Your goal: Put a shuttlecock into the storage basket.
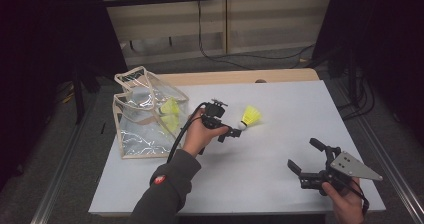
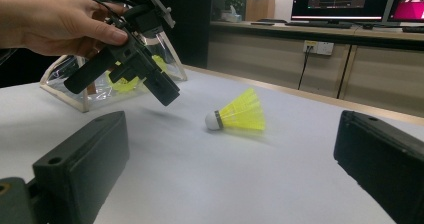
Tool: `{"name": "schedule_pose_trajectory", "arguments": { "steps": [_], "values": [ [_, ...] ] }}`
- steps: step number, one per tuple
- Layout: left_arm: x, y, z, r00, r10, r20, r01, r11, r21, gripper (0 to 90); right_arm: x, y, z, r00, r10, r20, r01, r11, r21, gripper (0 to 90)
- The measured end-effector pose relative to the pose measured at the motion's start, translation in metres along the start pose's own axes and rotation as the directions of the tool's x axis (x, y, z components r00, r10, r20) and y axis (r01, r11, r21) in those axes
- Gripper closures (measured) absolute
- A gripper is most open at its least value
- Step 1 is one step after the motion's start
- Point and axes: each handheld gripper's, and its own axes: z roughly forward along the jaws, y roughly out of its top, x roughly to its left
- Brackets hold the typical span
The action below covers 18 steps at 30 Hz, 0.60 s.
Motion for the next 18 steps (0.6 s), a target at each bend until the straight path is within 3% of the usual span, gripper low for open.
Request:
{"name": "schedule_pose_trajectory", "arguments": {
  "steps": [9,12,18],
  "values": [
    [-0.003,-0.003,0.011,0.9998,0.006,-0.017,-0.007,0.9996,-0.029,4.4,0.000,0.000,0.000,1.0000,0.001,-0.001,-0.001,1.000,-0.001,1.0],
    [-0.003,-0.003,0.014,0.9994,0.027,-0.019,-0.028,0.9993,-0.024,4.4,0.000,0.000,0.000,1.0000,0.000,0.000,0.000,1.000,-0.002,1.0],
    [-0.003,-0.003,0.019,0.9993,0.020,-0.031,-0.022,0.9981,-0.057,5.2,0.000,0.000,0.000,1.0000,0.000,0.000,0.000,1.000,-0.002,1.0]
  ]
}}
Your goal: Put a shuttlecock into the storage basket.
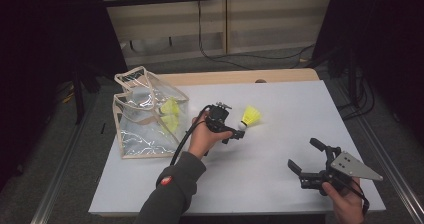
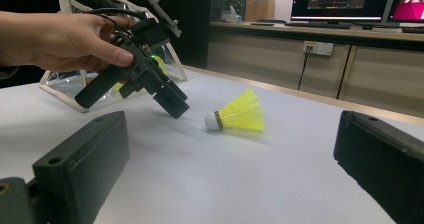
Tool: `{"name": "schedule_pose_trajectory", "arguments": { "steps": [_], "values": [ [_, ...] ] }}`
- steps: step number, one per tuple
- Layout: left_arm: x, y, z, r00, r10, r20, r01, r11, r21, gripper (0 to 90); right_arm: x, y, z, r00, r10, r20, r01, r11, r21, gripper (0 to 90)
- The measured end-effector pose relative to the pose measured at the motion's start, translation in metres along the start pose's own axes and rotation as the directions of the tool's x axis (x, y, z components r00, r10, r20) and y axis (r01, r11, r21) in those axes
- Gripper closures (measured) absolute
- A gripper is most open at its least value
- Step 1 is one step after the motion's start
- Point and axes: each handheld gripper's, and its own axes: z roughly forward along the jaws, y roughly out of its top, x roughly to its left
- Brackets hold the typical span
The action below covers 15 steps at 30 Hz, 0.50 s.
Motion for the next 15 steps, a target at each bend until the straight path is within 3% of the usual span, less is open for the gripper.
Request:
{"name": "schedule_pose_trajectory", "arguments": {
  "steps": [15],
  "values": [
    [0.0032,0.0010,0.0074,0.9992,0.019,-0.036,-0.020,0.9996,-0.020,12.7,0.0006,0.0000,0.0004,1.0000,0.002,-0.001,-0.002,1.000,0.002,1.0]
  ]
}}
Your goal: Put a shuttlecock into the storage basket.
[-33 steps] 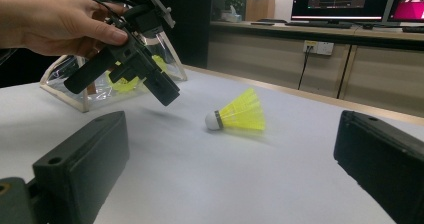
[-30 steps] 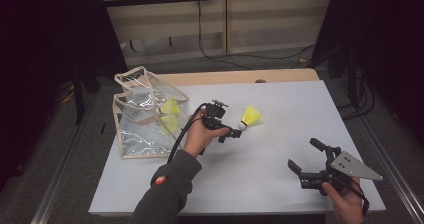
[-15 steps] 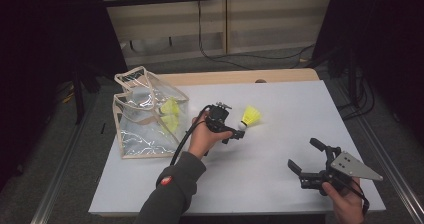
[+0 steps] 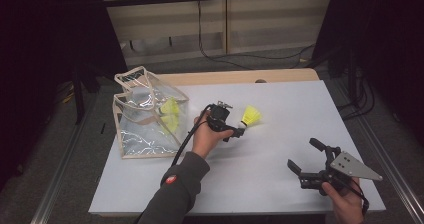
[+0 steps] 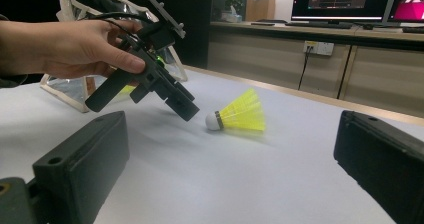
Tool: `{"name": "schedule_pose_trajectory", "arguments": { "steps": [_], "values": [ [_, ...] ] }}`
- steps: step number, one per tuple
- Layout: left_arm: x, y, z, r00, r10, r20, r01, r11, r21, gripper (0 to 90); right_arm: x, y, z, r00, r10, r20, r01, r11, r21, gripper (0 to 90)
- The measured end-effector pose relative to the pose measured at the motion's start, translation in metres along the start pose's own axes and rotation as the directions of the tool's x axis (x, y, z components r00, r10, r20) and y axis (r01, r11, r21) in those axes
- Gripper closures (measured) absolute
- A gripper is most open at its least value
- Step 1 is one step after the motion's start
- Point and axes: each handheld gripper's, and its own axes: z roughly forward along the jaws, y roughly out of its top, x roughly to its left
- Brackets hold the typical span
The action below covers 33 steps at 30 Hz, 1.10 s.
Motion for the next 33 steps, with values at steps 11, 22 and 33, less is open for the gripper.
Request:
{"name": "schedule_pose_trajectory", "arguments": {
  "steps": [11,22,33],
  "values": [
    [-0.002,0.002,0.005,0.9990,0.037,-0.027,-0.037,0.9991,-0.023,20.0,0.000,0.000,0.000,1.0000,-0.002,0.001,0.002,1.000,0.000,1.0],
    [-0.007,0.007,0.013,0.9957,0.091,-0.014,-0.091,0.9953,-0.033,34.0,0.000,0.000,0.000,1.0000,-0.004,0.001,0.004,1.000,-0.001,1.0],
    [-0.008,0.008,0.022,0.9939,0.108,-0.023,-0.109,0.9938,-0.025,48.5,0.000,0.000,0.000,1.0000,-0.003,0.002,0.003,1.000,-0.004,1.0]
  ]
}}
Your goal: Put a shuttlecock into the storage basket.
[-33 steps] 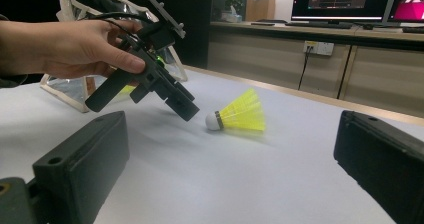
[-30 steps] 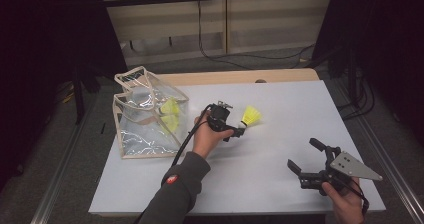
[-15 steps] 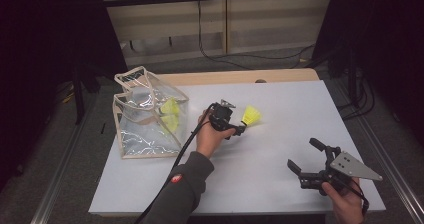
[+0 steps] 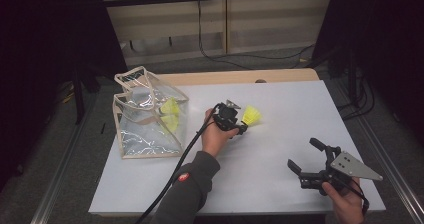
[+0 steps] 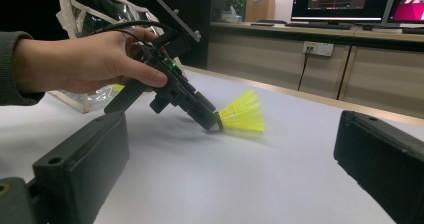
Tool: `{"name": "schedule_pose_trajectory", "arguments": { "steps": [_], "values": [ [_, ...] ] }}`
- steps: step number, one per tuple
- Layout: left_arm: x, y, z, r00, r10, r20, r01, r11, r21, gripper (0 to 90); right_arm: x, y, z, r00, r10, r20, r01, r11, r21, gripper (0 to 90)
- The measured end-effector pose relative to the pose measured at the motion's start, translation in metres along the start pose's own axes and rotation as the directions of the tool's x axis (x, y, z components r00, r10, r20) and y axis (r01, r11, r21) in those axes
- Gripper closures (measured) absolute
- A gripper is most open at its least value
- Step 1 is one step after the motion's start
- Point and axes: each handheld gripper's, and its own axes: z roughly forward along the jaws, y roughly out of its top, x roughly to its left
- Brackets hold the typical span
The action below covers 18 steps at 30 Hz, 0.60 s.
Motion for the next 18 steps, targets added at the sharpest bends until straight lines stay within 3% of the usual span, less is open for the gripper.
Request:
{"name": "schedule_pose_trajectory", "arguments": {
  "steps": [9,18],
  "values": [
    [-0.0002,0.0015,0.0044,0.9998,0.022,0.005,-0.022,0.9997,0.010,58.5,-0.0003,-0.0002,0.0001,1.0000,0.004,-0.001,-0.004,1.000,0.000,1.0],
    [-0.0009,0.0074,0.0101,0.9995,0.032,-0.001,-0.032,0.9993,0.018,62.0,-0.0005,-0.0001,0.0002,1.0000,0.003,-0.002,-0.003,1.000,0.000,1.0]
  ]
}}
